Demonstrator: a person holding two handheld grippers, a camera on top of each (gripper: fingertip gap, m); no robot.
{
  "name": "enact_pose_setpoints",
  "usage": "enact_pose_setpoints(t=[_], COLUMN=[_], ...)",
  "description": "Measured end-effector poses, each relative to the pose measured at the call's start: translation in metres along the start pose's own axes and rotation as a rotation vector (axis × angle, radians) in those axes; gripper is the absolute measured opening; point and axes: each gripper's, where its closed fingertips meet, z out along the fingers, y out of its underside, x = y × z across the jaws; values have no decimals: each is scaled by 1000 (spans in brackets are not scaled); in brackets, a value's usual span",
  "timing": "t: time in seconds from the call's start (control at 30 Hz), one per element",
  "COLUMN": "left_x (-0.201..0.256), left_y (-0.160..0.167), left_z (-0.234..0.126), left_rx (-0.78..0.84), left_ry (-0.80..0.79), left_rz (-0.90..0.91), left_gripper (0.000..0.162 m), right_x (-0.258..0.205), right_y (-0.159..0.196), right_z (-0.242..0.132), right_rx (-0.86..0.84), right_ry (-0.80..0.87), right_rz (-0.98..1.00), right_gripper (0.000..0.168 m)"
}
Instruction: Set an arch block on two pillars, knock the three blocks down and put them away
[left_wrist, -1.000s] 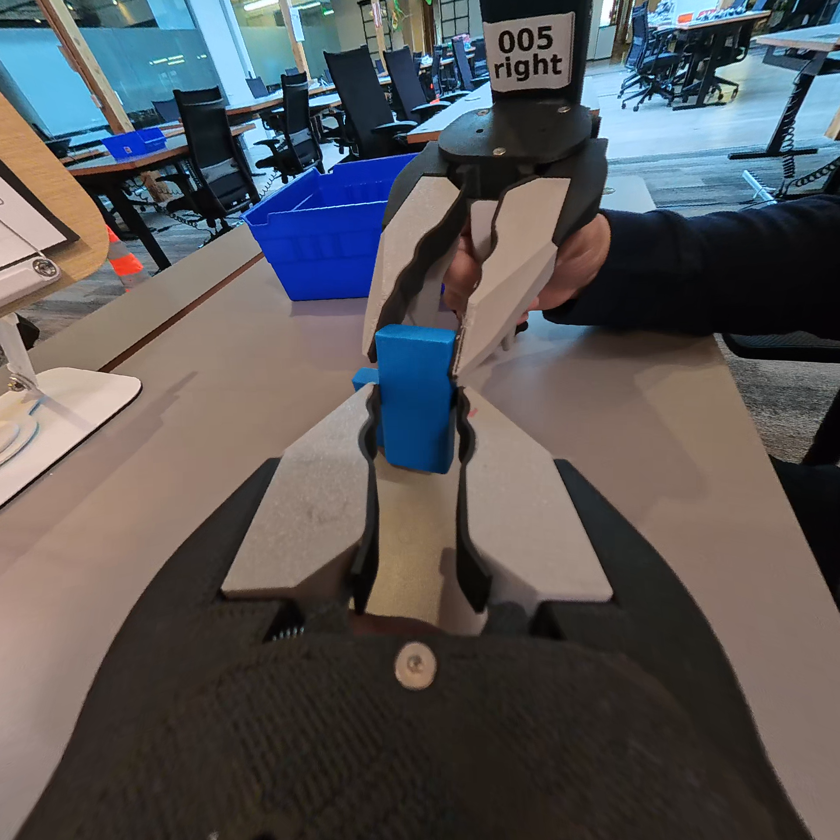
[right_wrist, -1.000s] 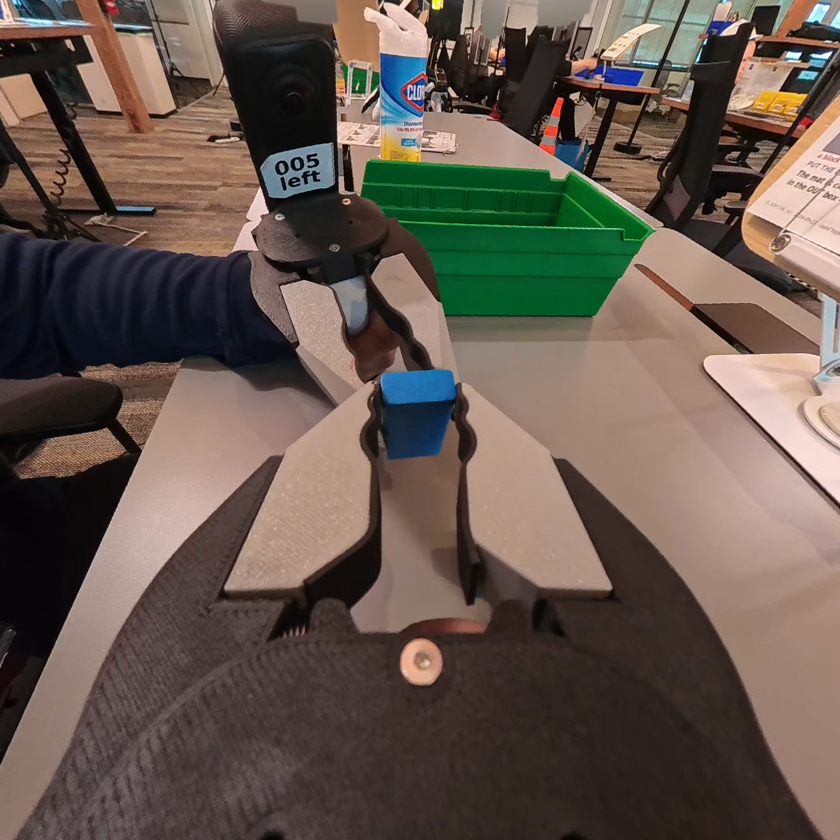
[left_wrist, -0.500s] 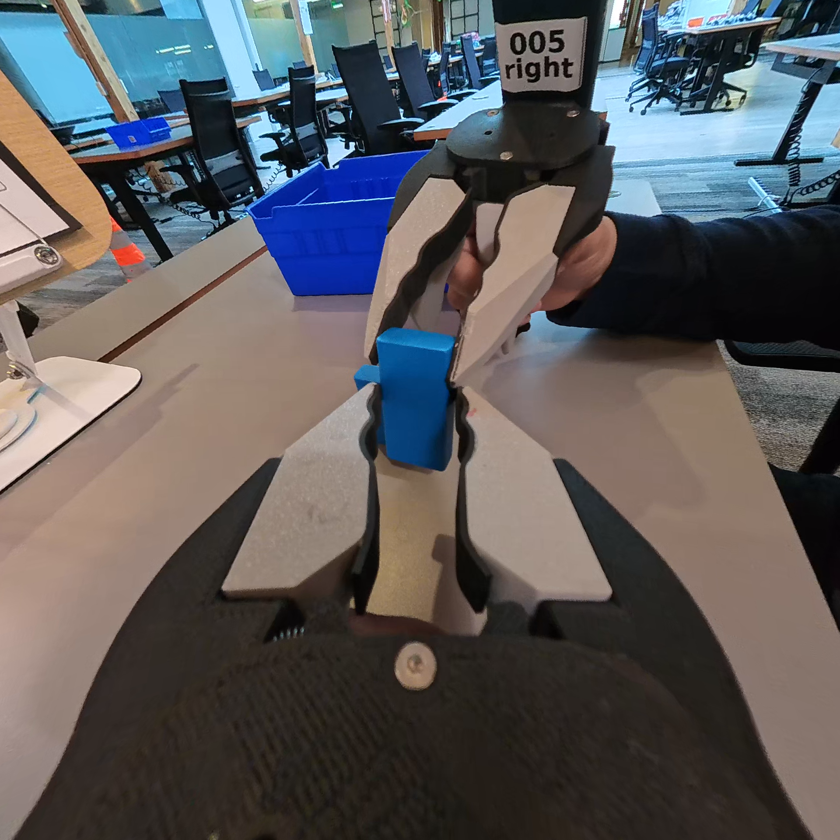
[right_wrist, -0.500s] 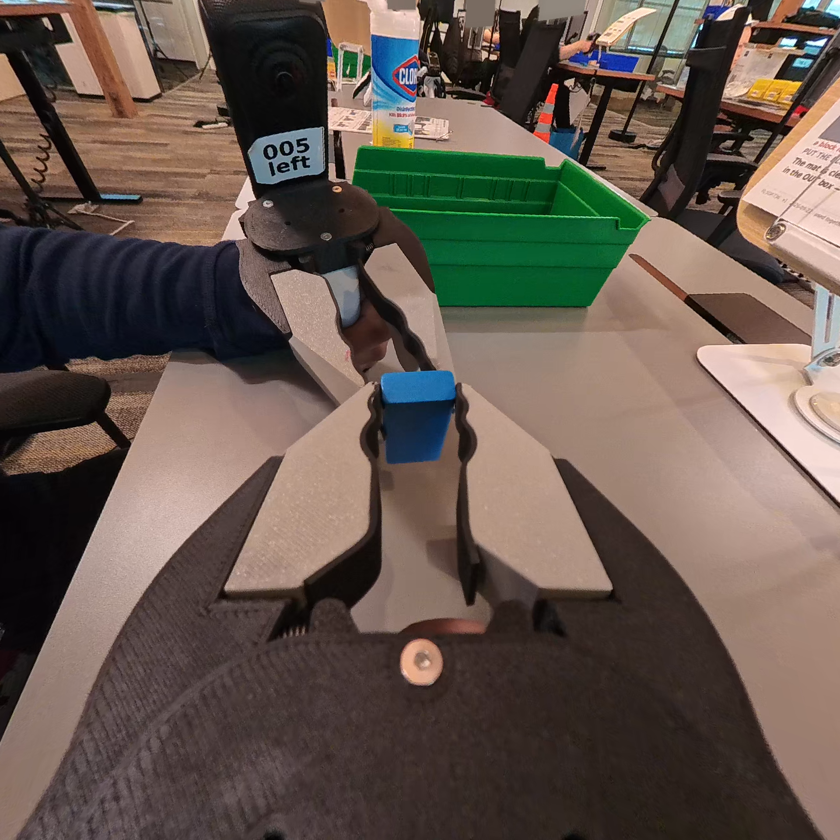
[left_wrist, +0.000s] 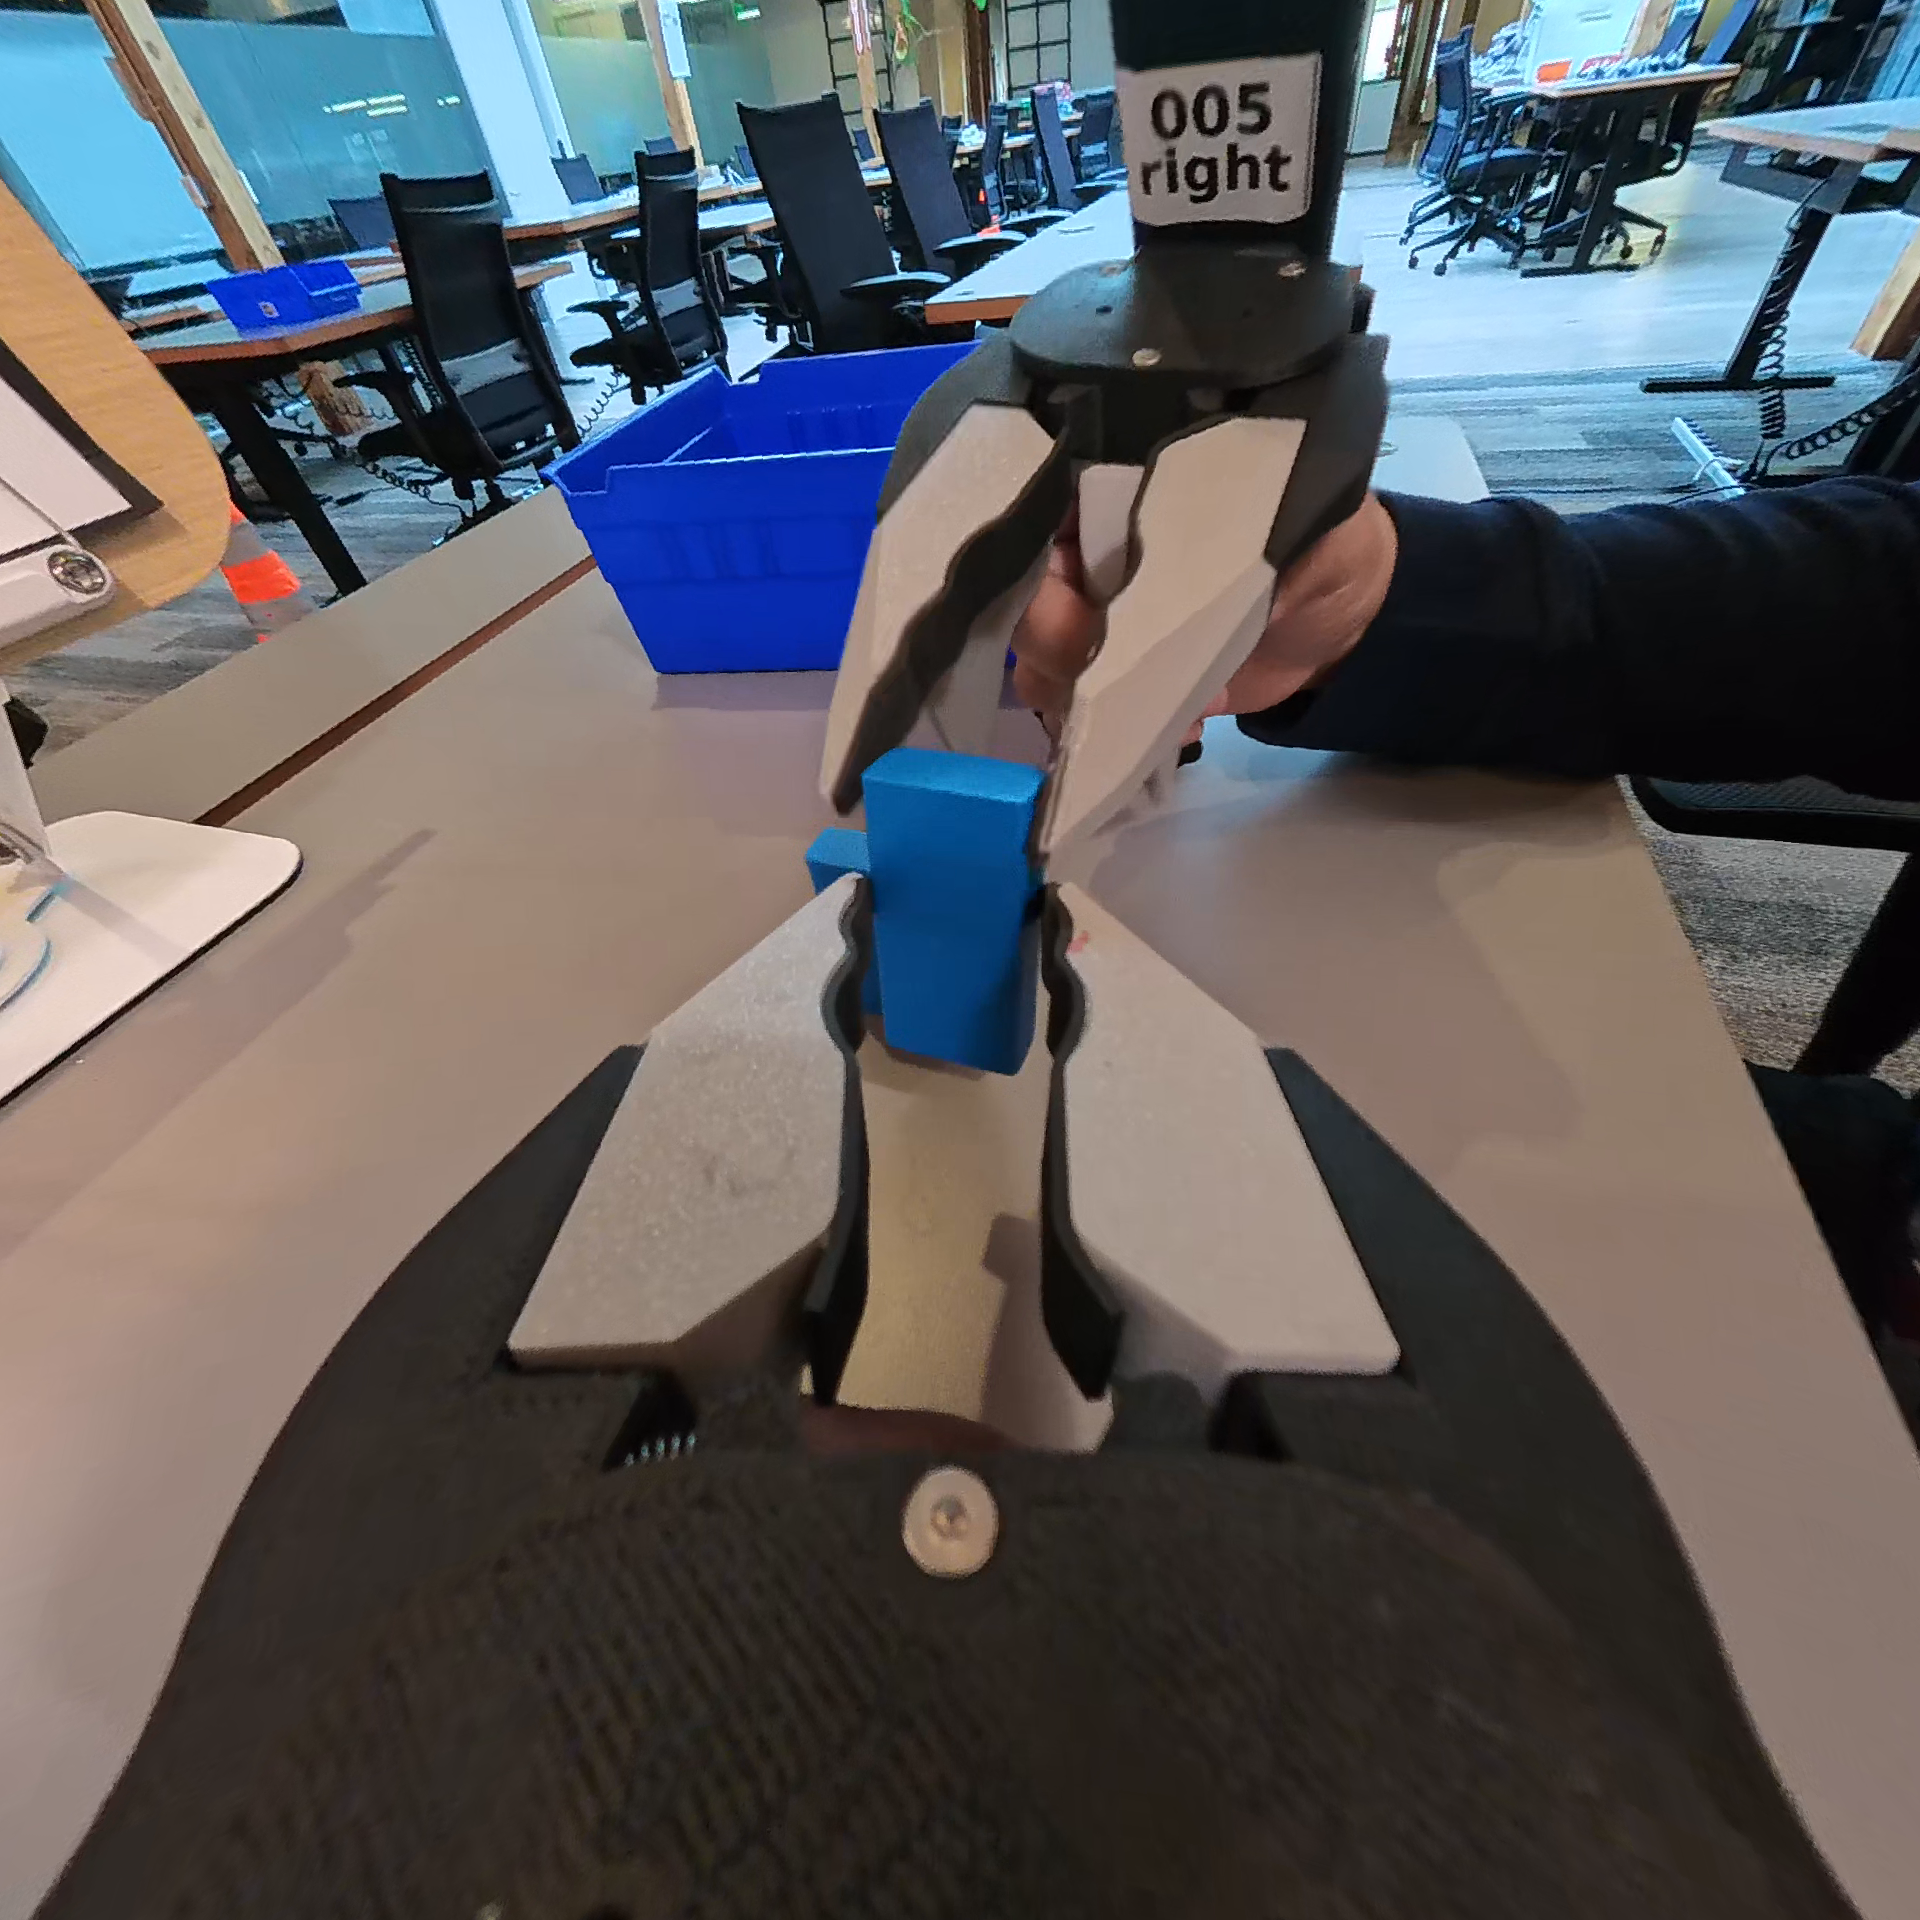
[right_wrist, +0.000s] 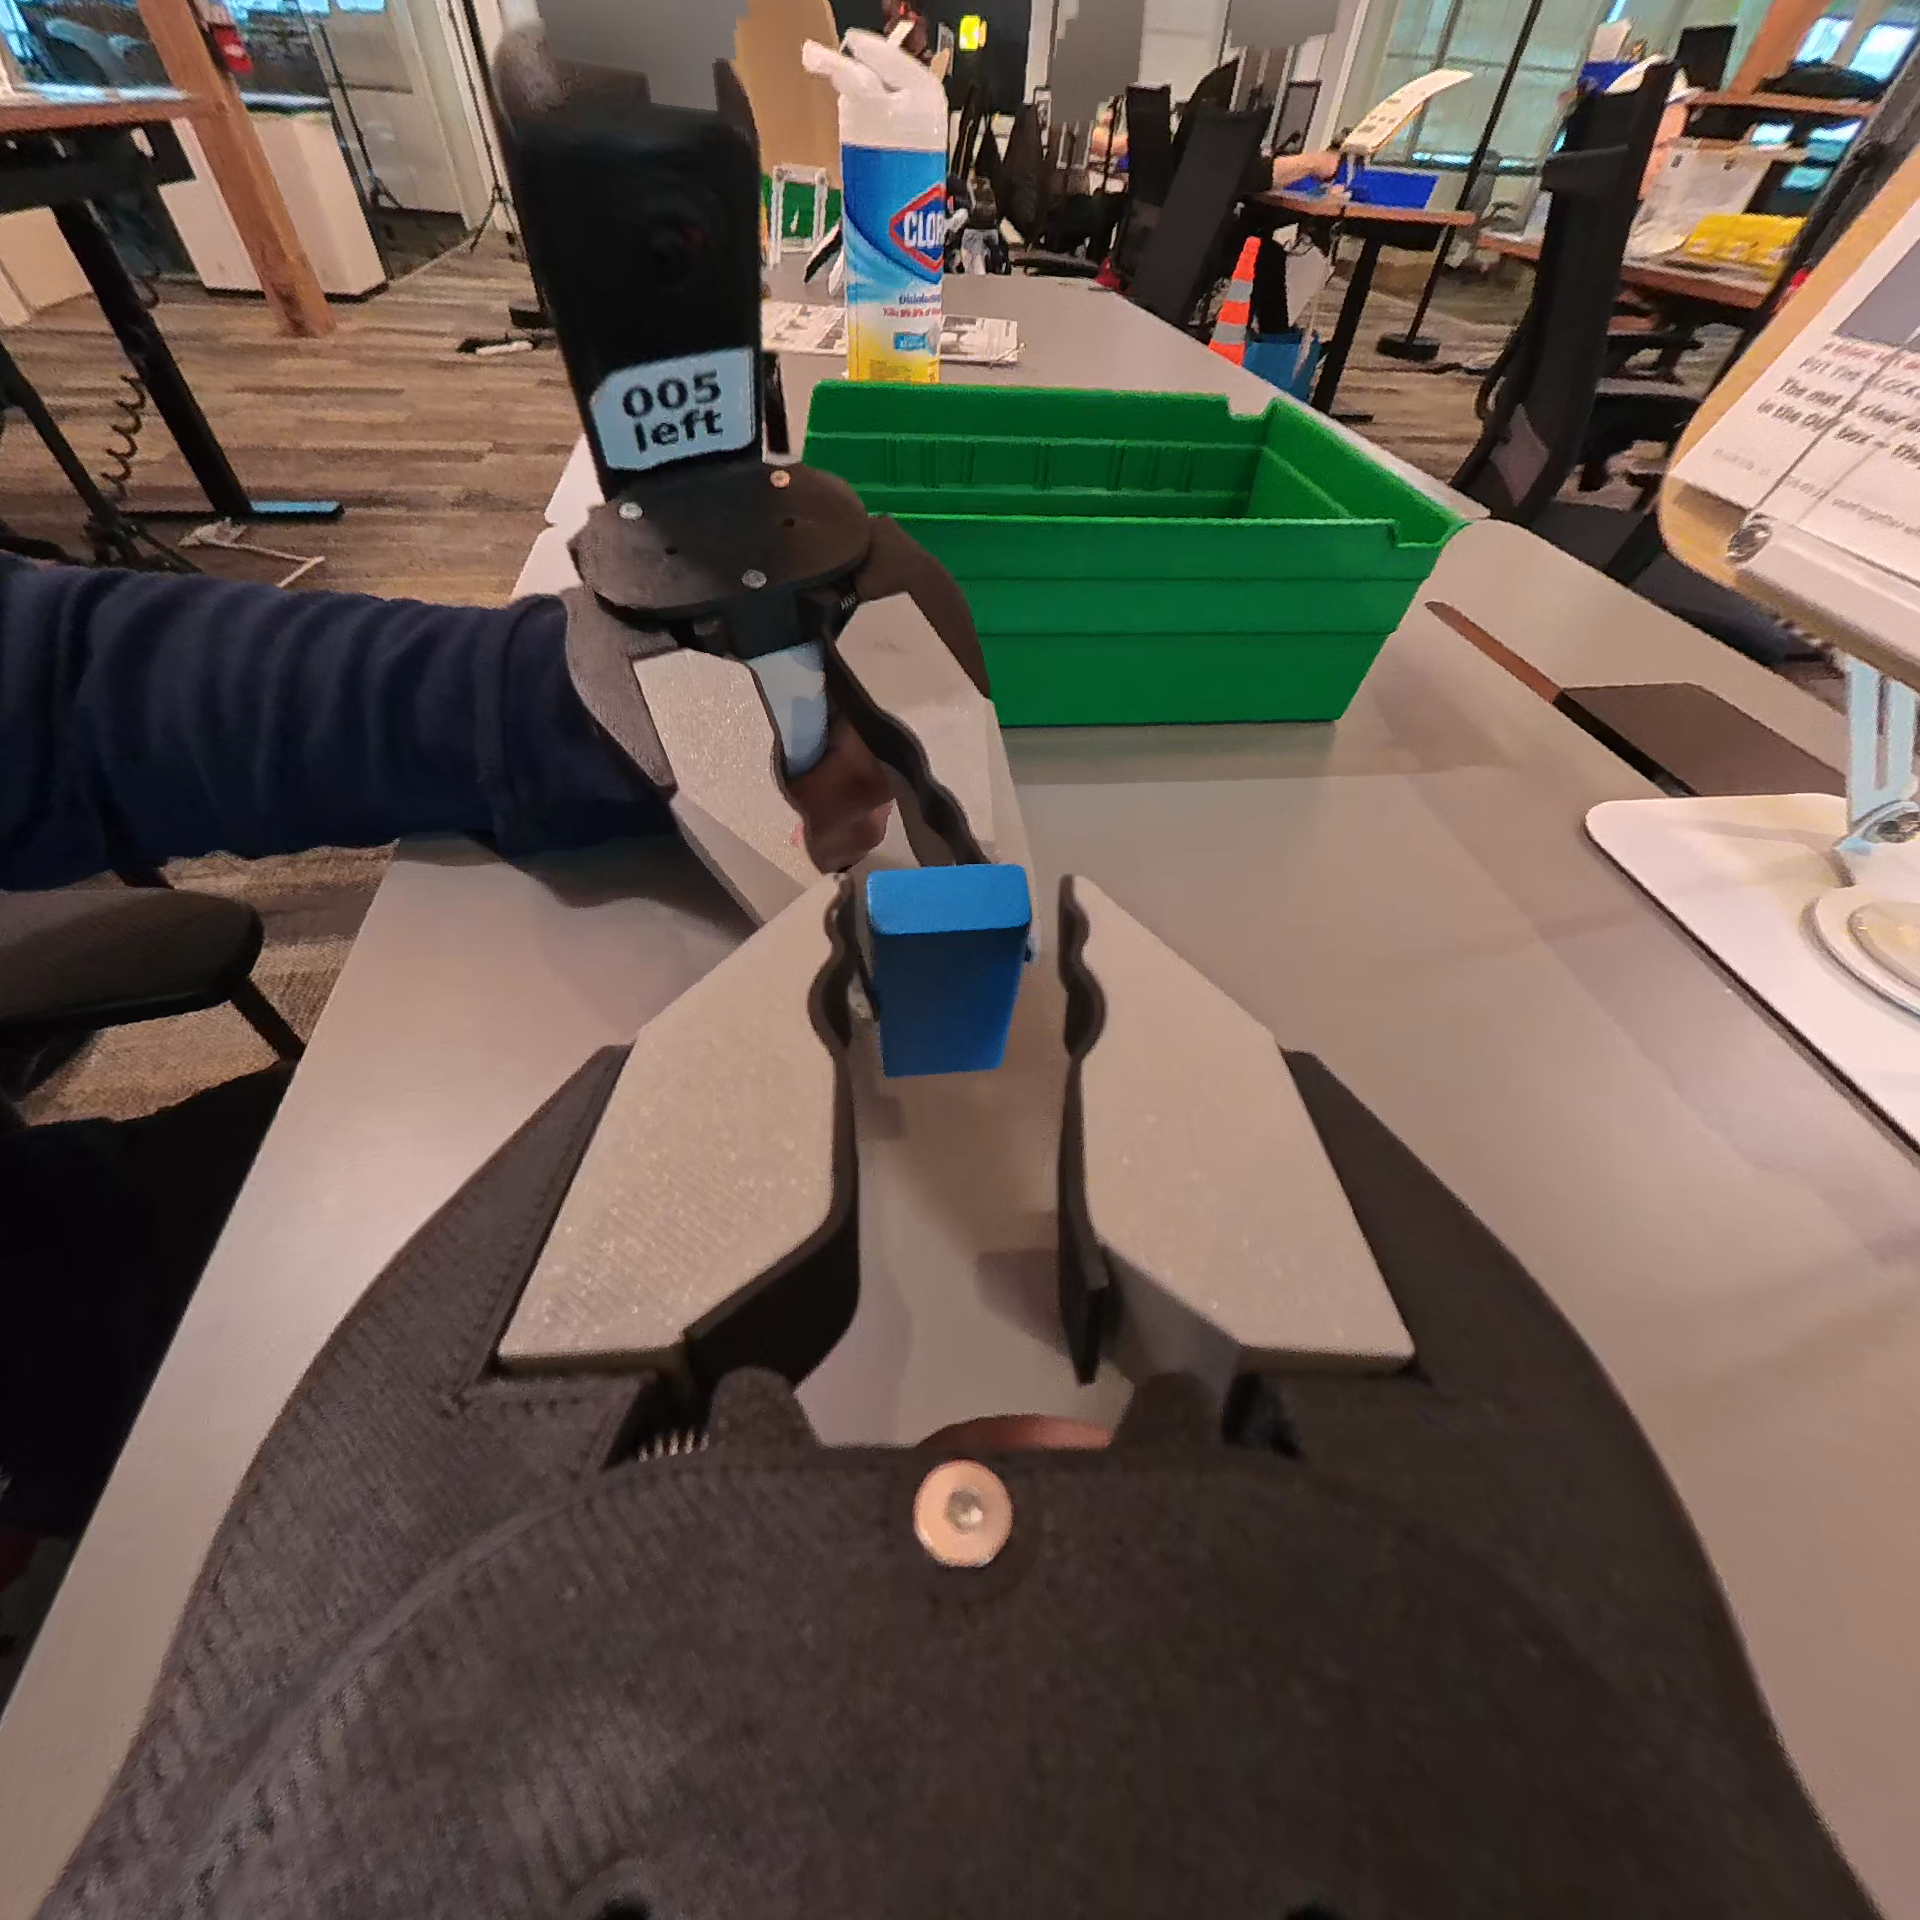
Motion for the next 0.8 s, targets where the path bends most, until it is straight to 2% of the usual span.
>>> enact_pose_setpoints(t=[0.07,0.2,0.47,0.57,0.8], left_x=[-5,-24,-50,-43,-25], left_y=[2,6,15,17,16], left_z=[0,1,-2,-4,3], left_rx=[-2,12,16,0,-19], left_ry=[-18,-70,-93,-44,-14], left_rz=[4,-24,-124,-137,-24], left_gripper=[30,29,30,30,30], right_x=[5,20,44,43,26], right_y=[-5,-13,-4,2,11], right_z=[-4,-16,-27,-22,-3], right_rx=[25,74,53,20,-51], right_ry=[23,85,154,133,77], right_rz=[8,38,122,150,102], right_gripper=[41,39,37,39,39])
